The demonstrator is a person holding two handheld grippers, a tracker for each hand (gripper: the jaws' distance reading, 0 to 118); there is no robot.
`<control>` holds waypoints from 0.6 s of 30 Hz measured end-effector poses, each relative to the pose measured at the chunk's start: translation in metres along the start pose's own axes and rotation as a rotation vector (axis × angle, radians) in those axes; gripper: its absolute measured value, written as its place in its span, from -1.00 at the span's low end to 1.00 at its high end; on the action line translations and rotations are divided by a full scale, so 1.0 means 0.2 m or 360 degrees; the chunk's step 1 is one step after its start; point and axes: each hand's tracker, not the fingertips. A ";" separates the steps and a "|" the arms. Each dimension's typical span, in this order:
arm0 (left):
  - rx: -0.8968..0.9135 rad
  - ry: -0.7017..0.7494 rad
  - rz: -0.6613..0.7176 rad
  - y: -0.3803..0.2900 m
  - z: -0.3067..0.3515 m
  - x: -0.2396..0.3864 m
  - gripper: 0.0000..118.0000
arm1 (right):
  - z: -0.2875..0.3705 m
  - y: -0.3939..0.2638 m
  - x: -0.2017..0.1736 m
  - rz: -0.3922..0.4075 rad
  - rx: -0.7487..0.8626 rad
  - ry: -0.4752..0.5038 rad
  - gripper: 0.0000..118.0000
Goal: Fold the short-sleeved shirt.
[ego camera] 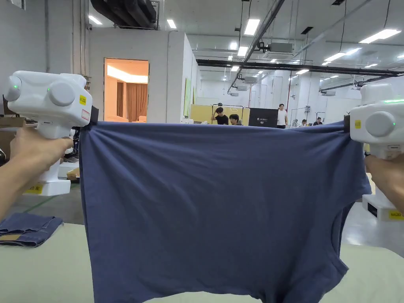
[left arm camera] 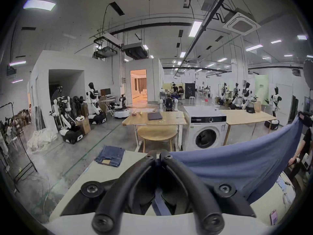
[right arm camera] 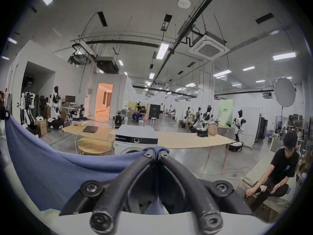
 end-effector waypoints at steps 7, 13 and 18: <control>-0.0024 -0.0001 0.0016 -0.20 -0.04 0.02 -1.00 | 0.02 -0.17 -0.01 0.0005 -0.0030 0.0006 -1.00; -0.0124 -0.0028 0.0006 -0.48 -0.07 0.02 -1.00 | 0.09 -0.46 0.00 0.0031 -0.0151 0.0023 -1.00; -0.0162 -0.0055 -0.0009 -0.72 0.04 0.00 -1.00 | 0.24 -0.67 0.03 0.0045 -0.0223 0.0048 -1.00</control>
